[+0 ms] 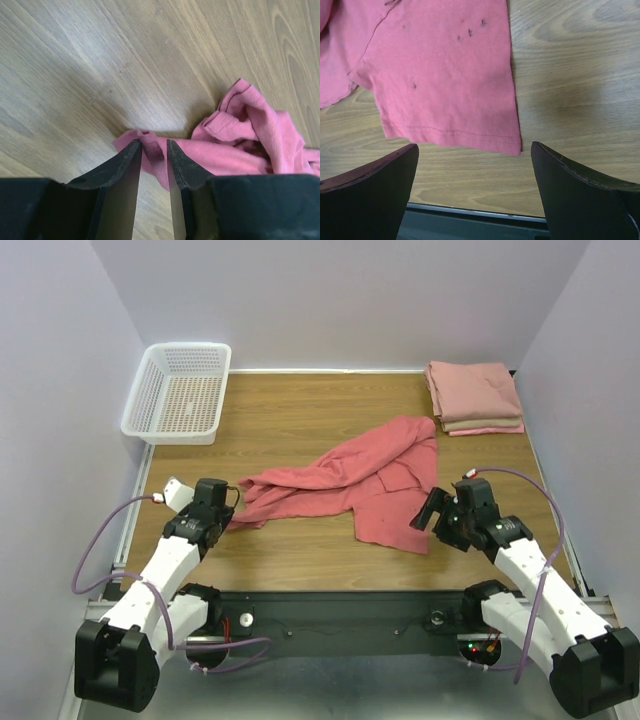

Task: Fold and stack the t-shirts
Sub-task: Flatten the tshirt out

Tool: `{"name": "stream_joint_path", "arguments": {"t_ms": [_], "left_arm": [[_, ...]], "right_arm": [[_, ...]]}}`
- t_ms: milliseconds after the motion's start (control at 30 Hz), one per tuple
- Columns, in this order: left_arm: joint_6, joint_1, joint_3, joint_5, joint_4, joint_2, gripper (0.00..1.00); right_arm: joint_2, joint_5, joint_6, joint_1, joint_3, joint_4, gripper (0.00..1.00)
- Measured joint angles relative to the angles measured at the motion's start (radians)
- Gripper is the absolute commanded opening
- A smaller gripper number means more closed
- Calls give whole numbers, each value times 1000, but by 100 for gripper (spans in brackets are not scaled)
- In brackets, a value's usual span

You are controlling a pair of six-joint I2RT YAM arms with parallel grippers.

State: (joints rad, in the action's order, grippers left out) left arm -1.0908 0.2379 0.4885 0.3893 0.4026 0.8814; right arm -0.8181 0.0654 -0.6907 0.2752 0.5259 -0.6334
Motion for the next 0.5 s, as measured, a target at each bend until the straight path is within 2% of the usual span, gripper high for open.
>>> {"name": "stream_joint_path", "arguments": {"t_ms": [100, 233, 267, 300, 333, 500], "left_arm": [[1, -18, -11, 4, -15, 4, 34], [9, -28, -24, 3, -31, 24, 20], [10, -29, -24, 3, -34, 29, 20], [11, -31, -25, 2, -41, 32, 16], [16, -31, -28, 1, -54, 33, 0], [43, -36, -46, -24, -104, 37, 0]], "right_arm": [[6, 14, -9, 0, 0, -5, 100], [12, 26, -18, 0, 0, -9, 100], [11, 30, -20, 0, 0, -11, 100], [8, 32, -22, 0, 0, -11, 100], [5, 33, -25, 0, 0, -11, 100], [-26, 32, -37, 1, 0, -10, 100]]}}
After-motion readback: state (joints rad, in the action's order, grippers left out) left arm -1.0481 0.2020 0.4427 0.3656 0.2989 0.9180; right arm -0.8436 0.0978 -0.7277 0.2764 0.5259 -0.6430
